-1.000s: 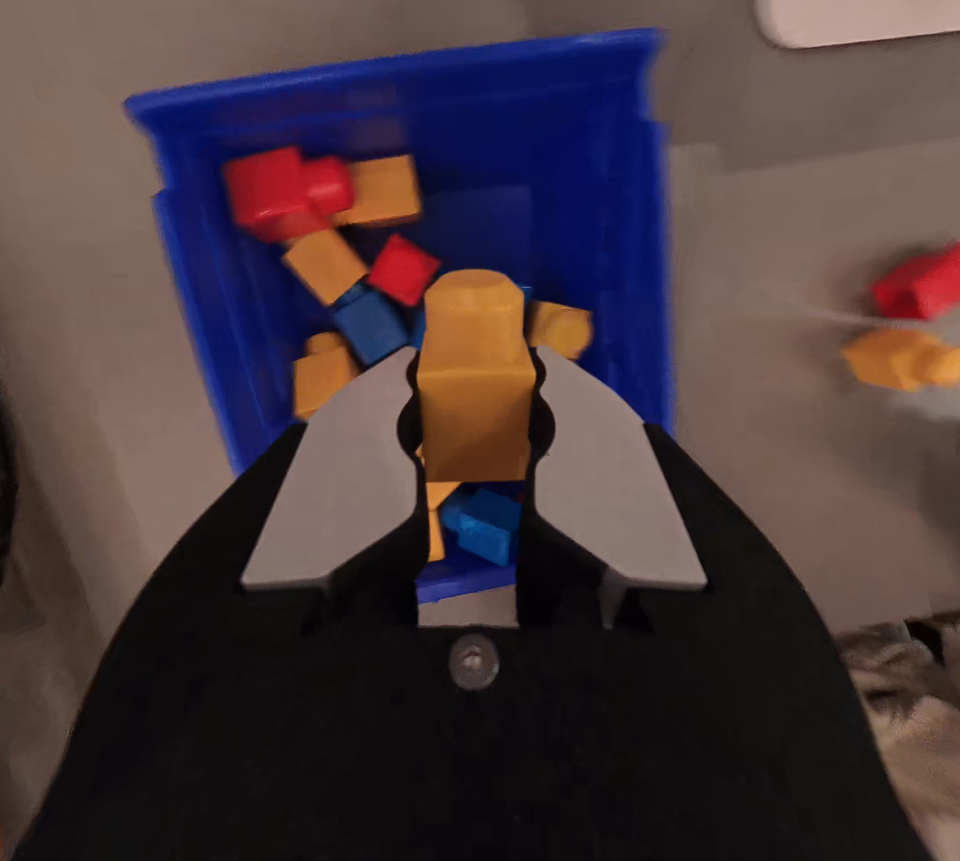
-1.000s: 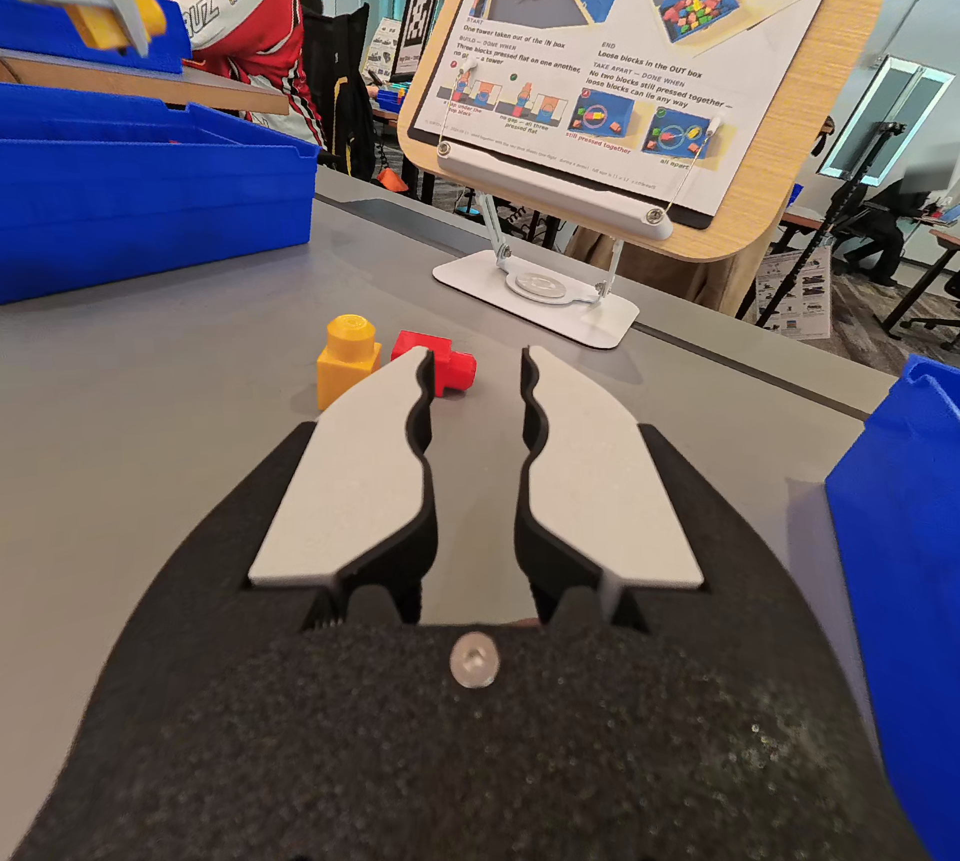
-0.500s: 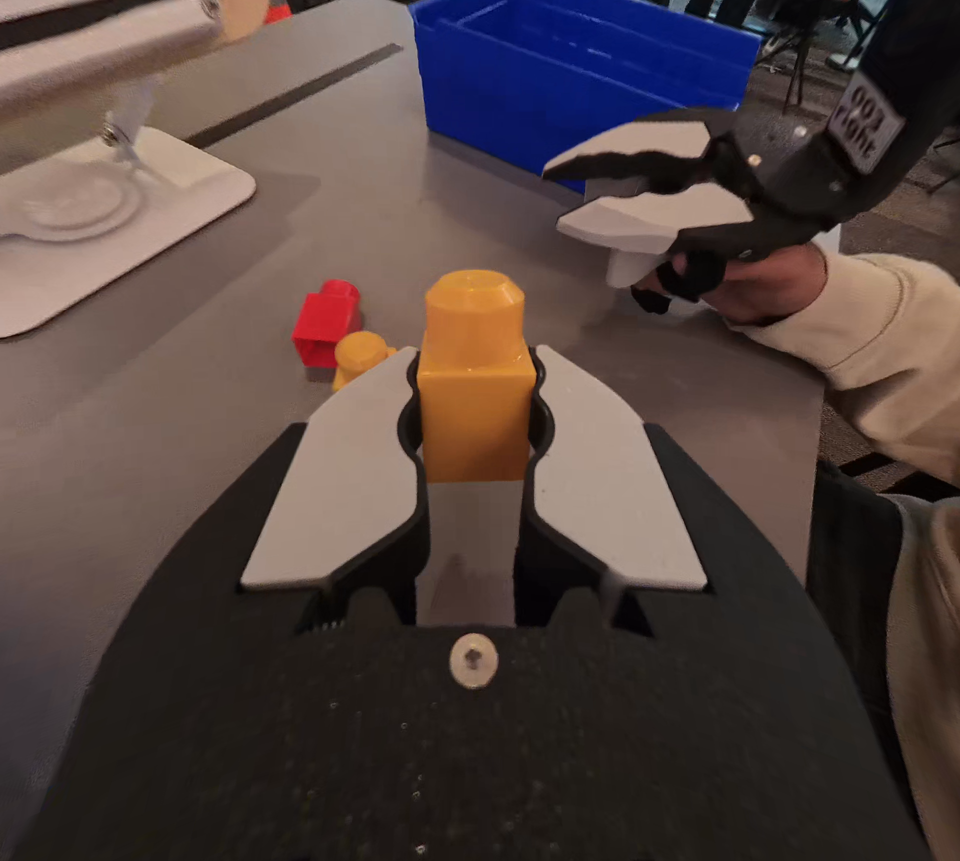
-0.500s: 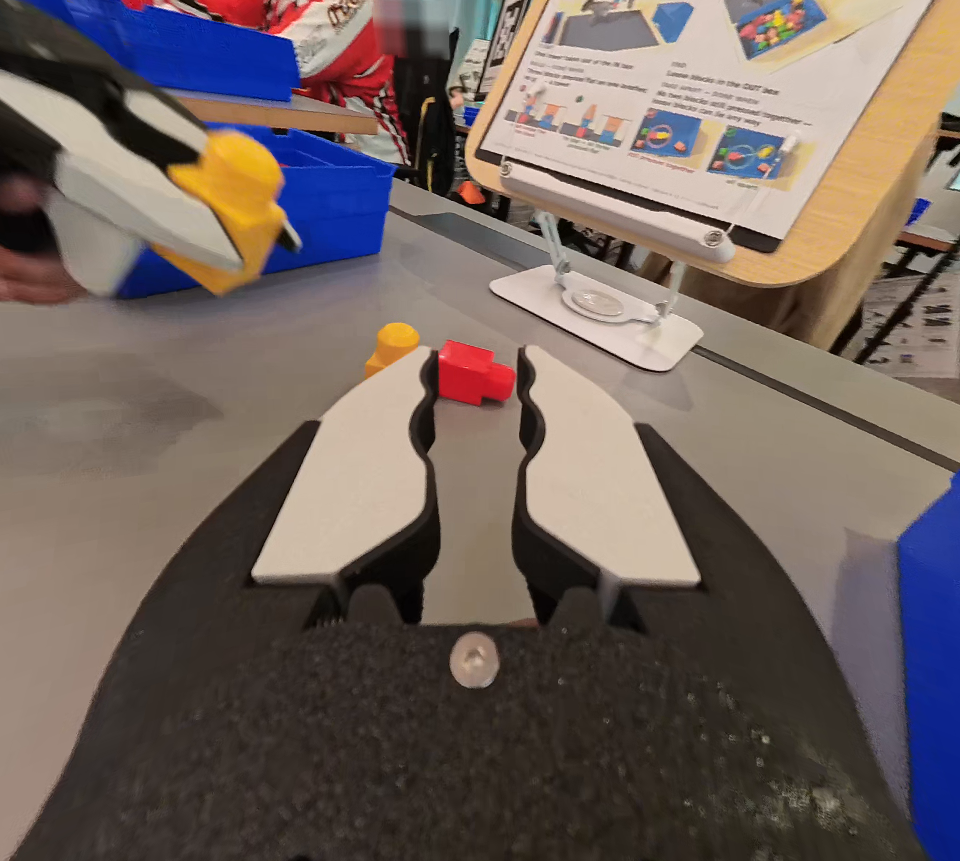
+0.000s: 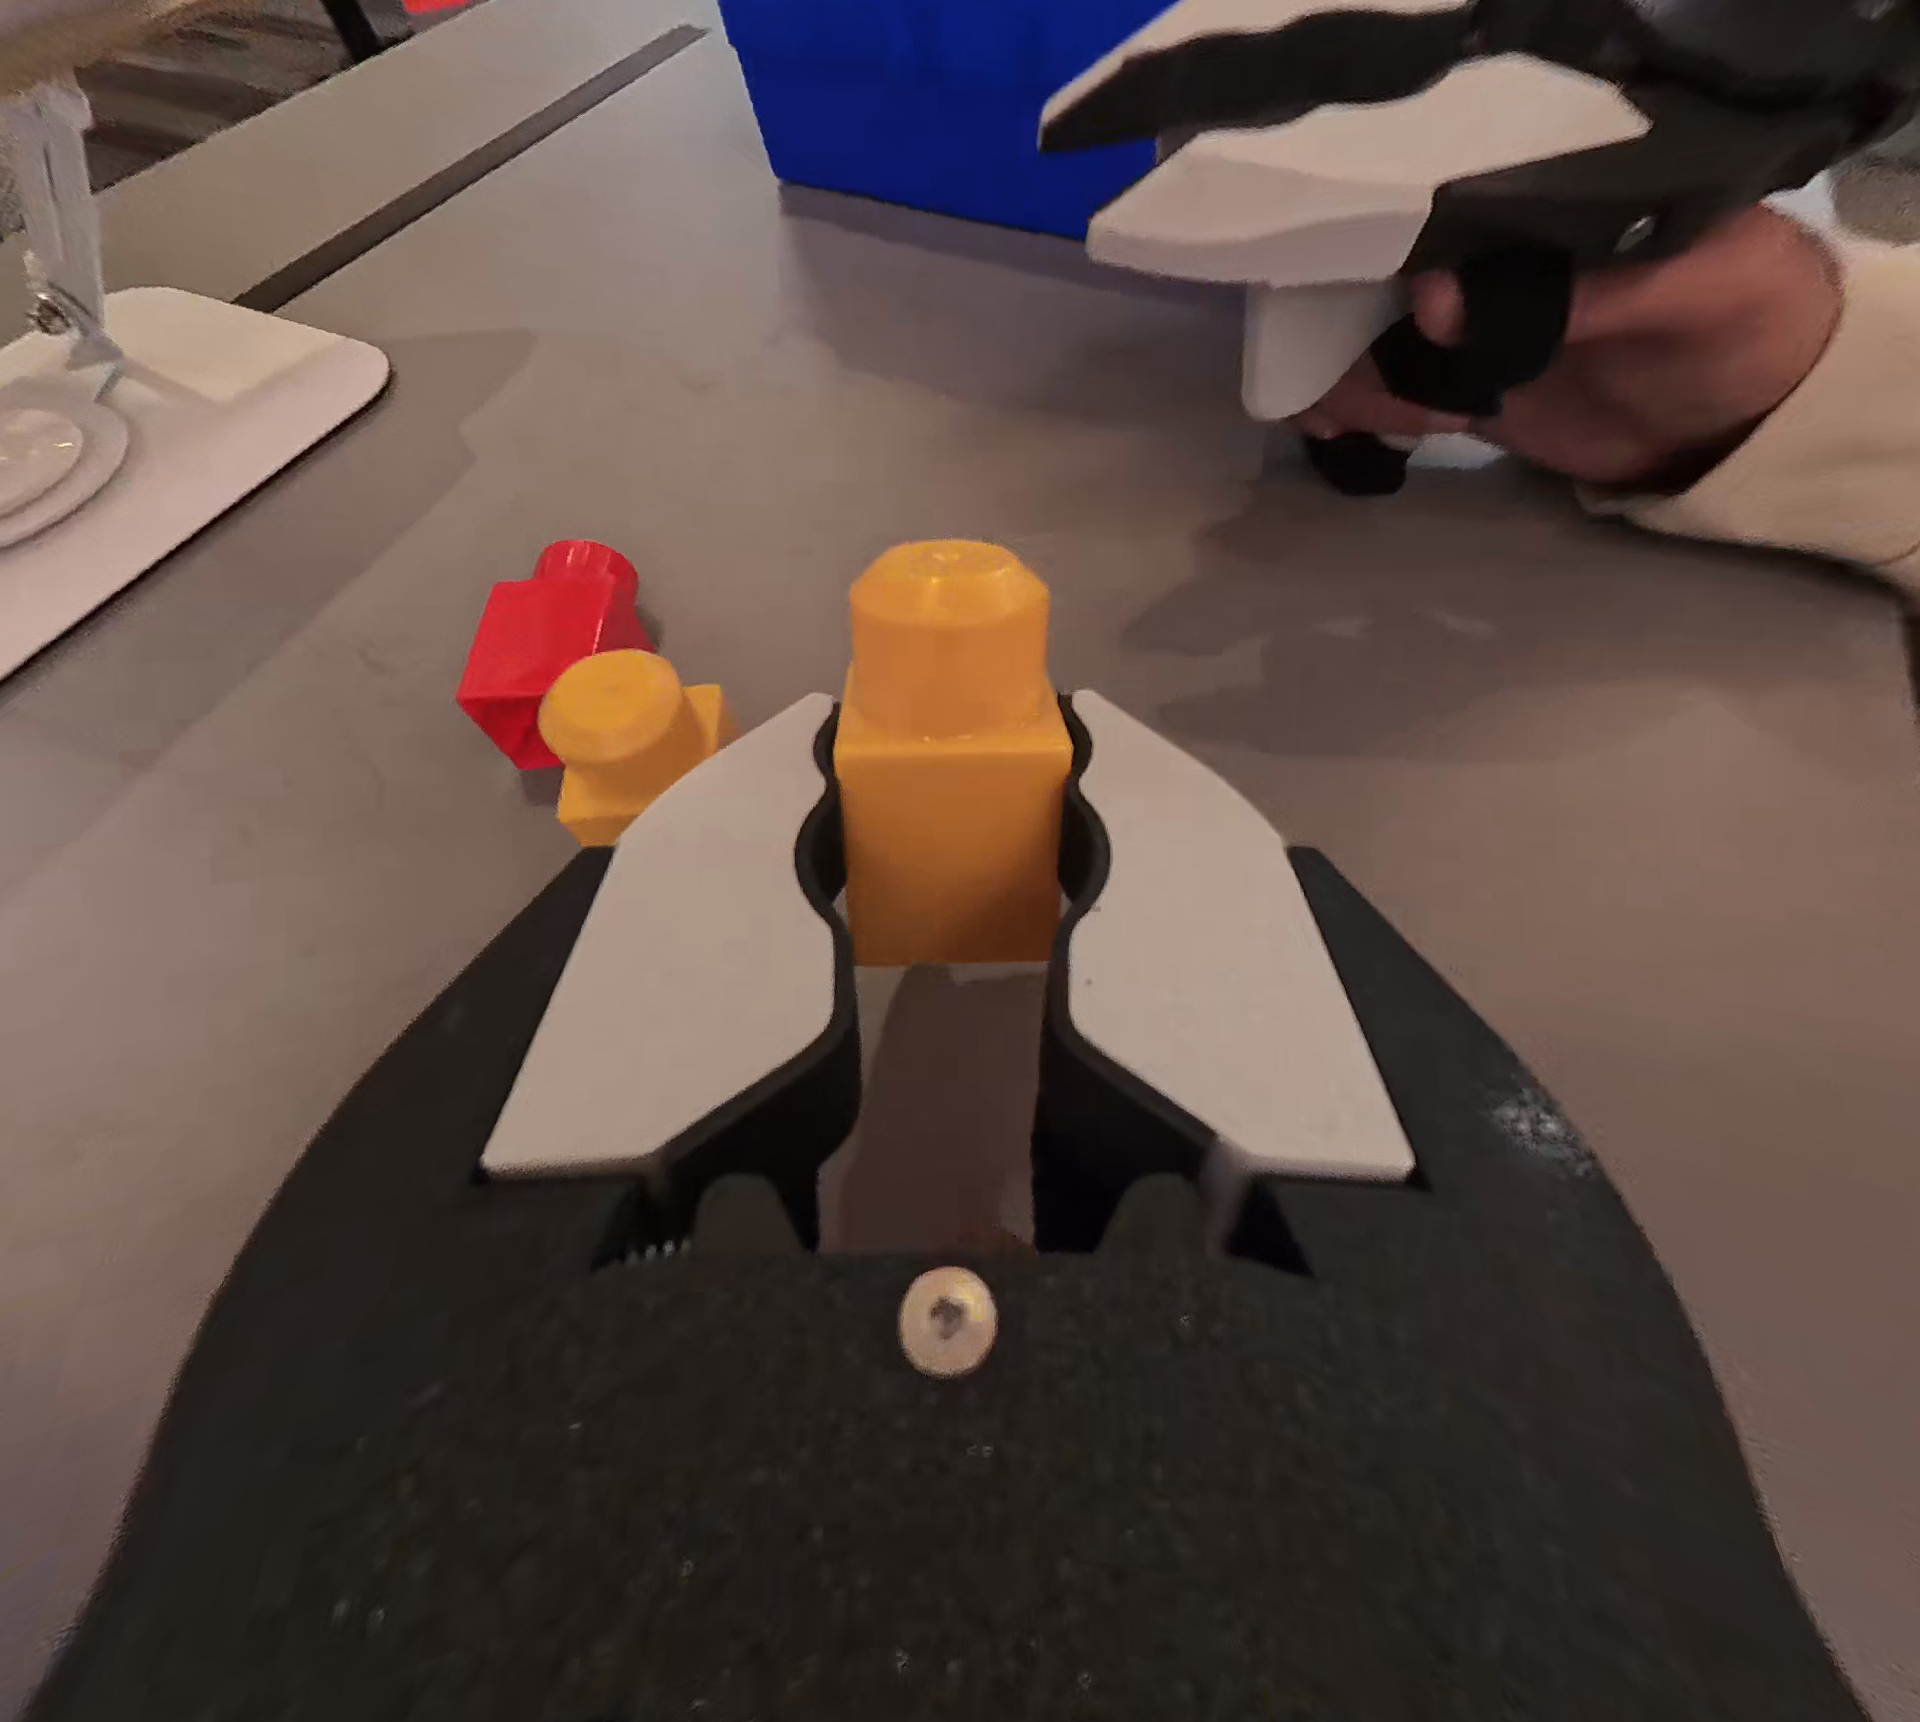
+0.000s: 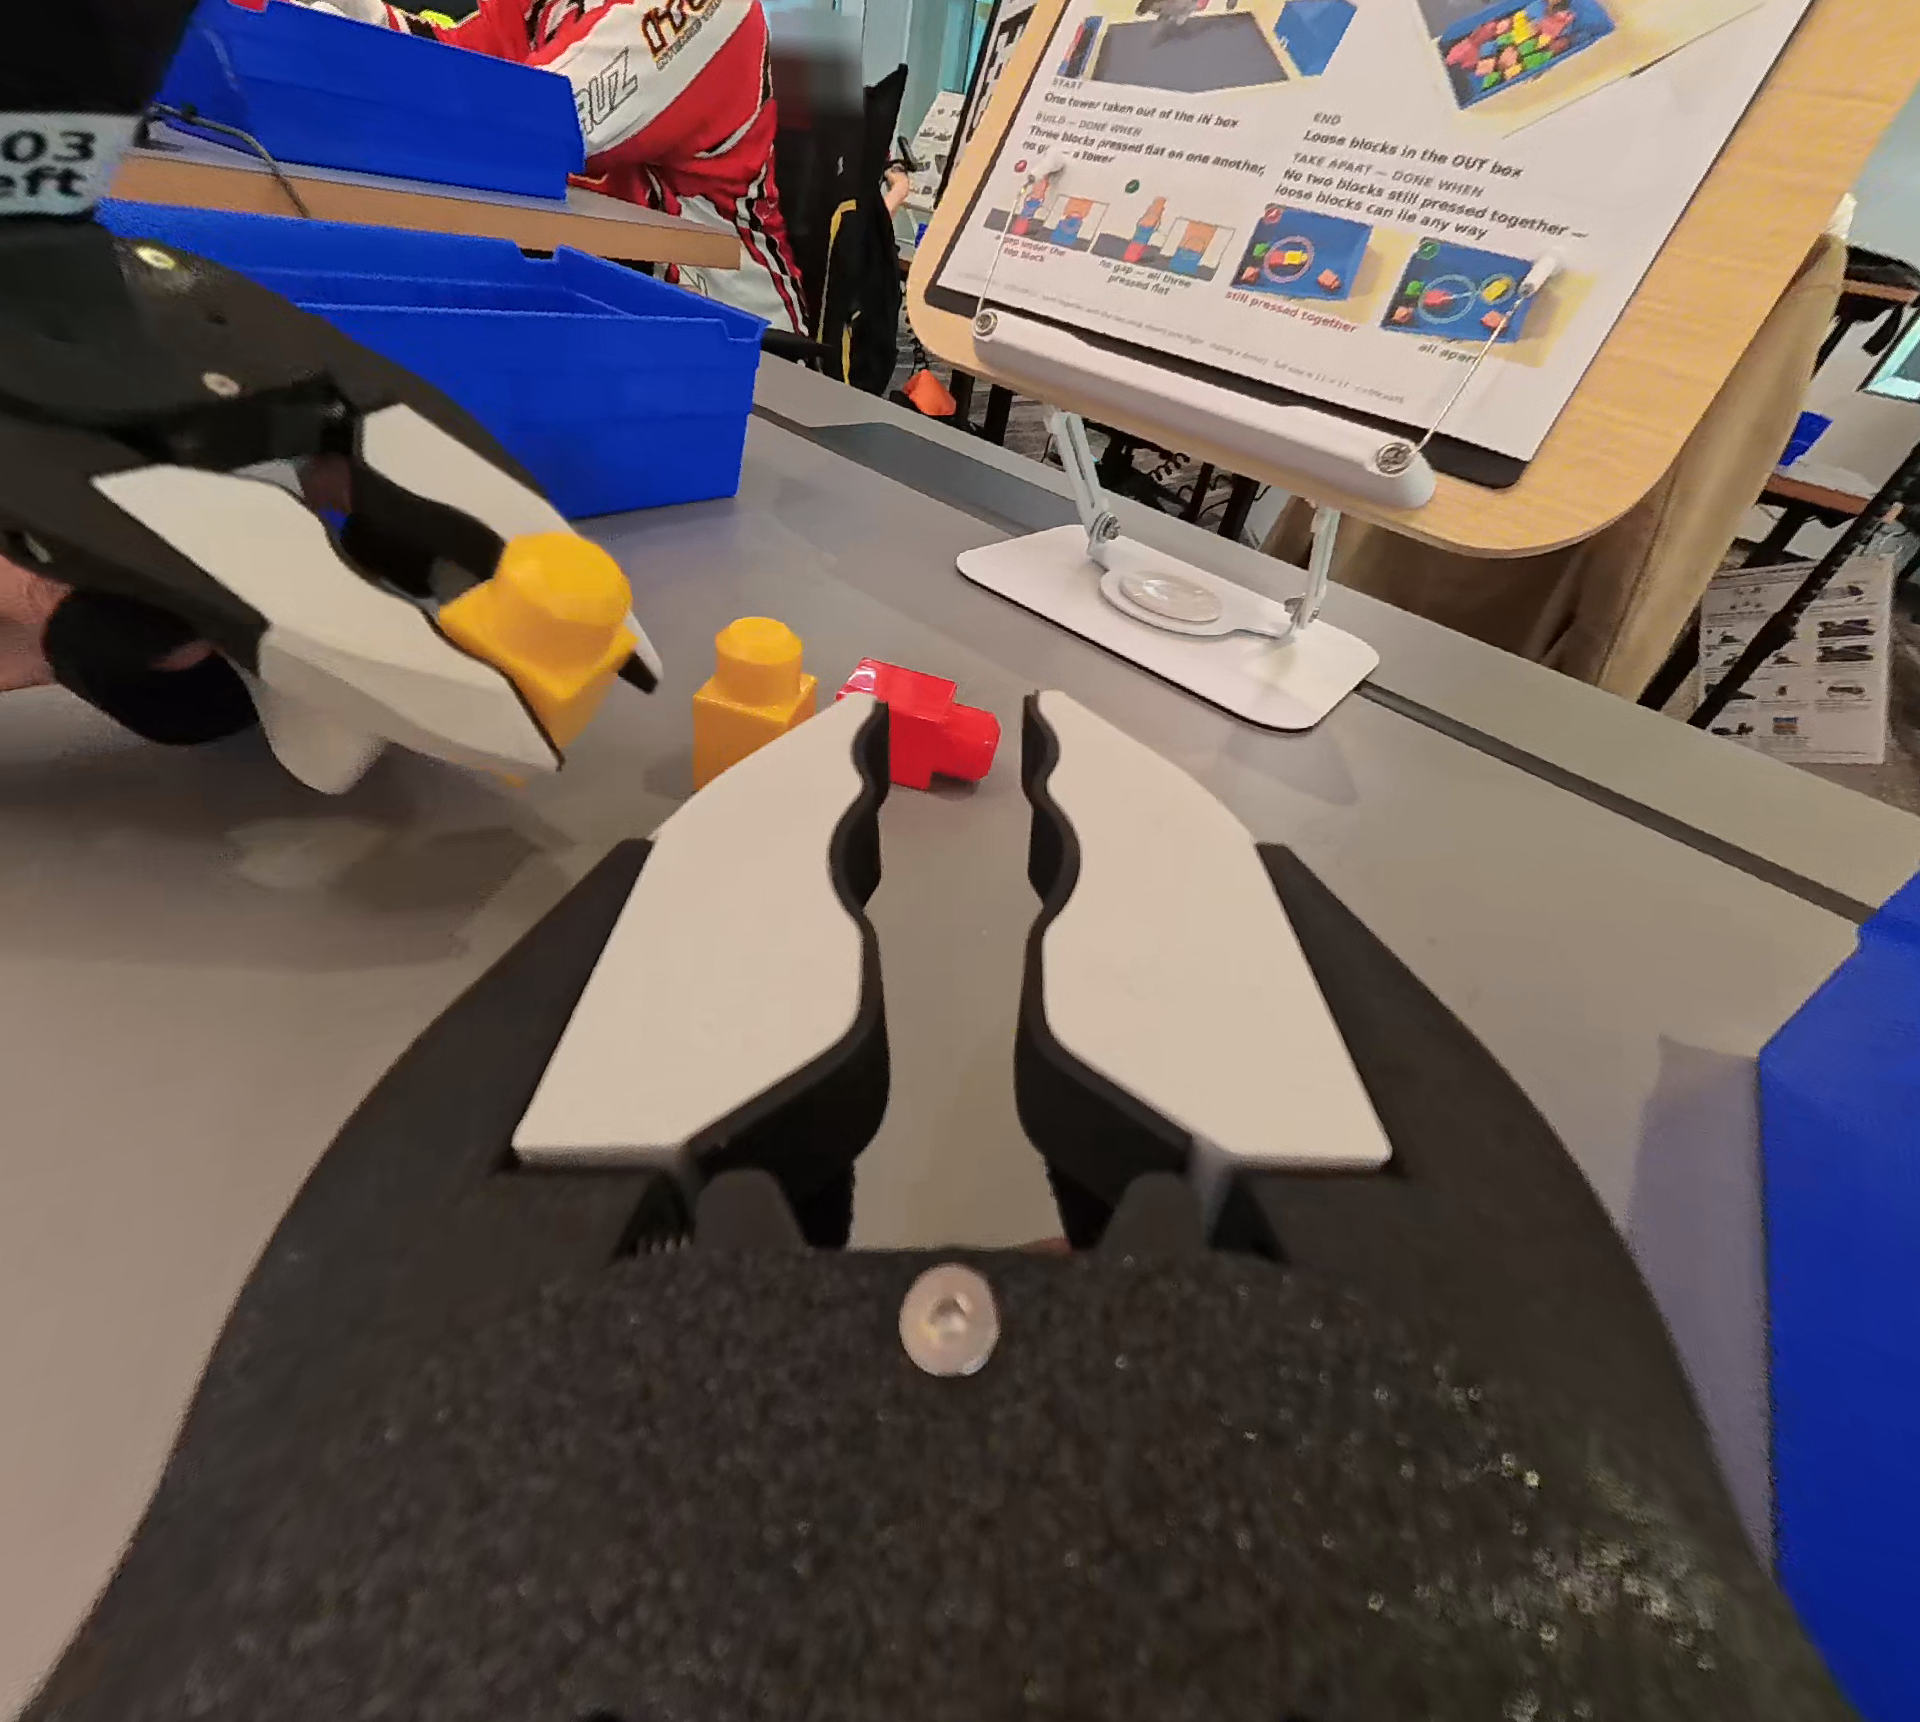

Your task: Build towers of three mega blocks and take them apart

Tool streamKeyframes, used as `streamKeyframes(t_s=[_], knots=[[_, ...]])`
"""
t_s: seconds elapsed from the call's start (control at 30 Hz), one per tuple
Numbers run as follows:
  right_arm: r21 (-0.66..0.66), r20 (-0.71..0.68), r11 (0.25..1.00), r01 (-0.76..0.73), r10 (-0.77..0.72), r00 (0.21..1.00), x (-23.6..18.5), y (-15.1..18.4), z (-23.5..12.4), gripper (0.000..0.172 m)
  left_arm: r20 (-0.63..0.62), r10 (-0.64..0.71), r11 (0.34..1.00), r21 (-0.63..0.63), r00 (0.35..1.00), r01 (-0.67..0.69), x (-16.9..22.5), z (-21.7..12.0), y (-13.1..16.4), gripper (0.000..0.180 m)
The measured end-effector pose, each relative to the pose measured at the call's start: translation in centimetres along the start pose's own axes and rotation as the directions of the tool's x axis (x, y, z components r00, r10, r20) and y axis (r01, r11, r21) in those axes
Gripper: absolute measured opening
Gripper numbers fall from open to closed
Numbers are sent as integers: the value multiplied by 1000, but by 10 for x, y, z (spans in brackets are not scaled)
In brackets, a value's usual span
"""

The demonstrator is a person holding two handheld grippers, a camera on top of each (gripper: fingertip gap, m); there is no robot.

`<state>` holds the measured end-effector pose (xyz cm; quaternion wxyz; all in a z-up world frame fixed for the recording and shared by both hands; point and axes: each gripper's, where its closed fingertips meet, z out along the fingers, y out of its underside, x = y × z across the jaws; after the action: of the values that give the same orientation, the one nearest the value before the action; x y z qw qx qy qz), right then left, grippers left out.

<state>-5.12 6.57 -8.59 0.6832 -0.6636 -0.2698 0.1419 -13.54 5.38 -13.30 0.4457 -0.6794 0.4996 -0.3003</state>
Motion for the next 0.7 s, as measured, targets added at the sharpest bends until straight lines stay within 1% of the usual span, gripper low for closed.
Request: streamKeyframes(t_s=[0.07,0.23,0.27,0.37,0.4,0.43,0.5,0.6,0.67,0.7], knots=[[-3,7,1000,-2,2,1000,-1,1,1,24,-4,-3,999,-33,1000,2,3,7,5,37],[-5,16,1000,28,-28,999,-6,0,1,23,-30,1,998,-61,1000,-3,11,12,5,38],[-5,16,1000,28,-28,999,-6,1,1,23,-25,4,997,-79,1000,-6,10,12,8,38],[-6,17,1000,25,-25,1000,-7,1,1,23,26,7,978,-207,1000,-2,-1,7,23,38],[-6,19,1000,27,-26,999,-7,1,1,23,52,22,976,-220,998,-10,-7,3,25,38],[-11,24,999,31,-31,999,-8,1,1,23,74,27,975,-222,997,-10,-12,-2,25,38],[-50,49,998,33,-30,998,-11,4,3,27,98,-4,979,-203,995,23,-21,-11,23,38],[-163,106,985,47,-30,994,-13,5,12,35,99,-74,989,-118,992,86,-31,-24,17,37],[-227,180,970,84,-44,983,-17,1,21,37,87,-138,986,-80,987,145,-37,-31,18,37],[-256,219,958,128,-72,973,-18,-1,28,38,77,-172,982,-71,982,178,-39,-34,19,37]])
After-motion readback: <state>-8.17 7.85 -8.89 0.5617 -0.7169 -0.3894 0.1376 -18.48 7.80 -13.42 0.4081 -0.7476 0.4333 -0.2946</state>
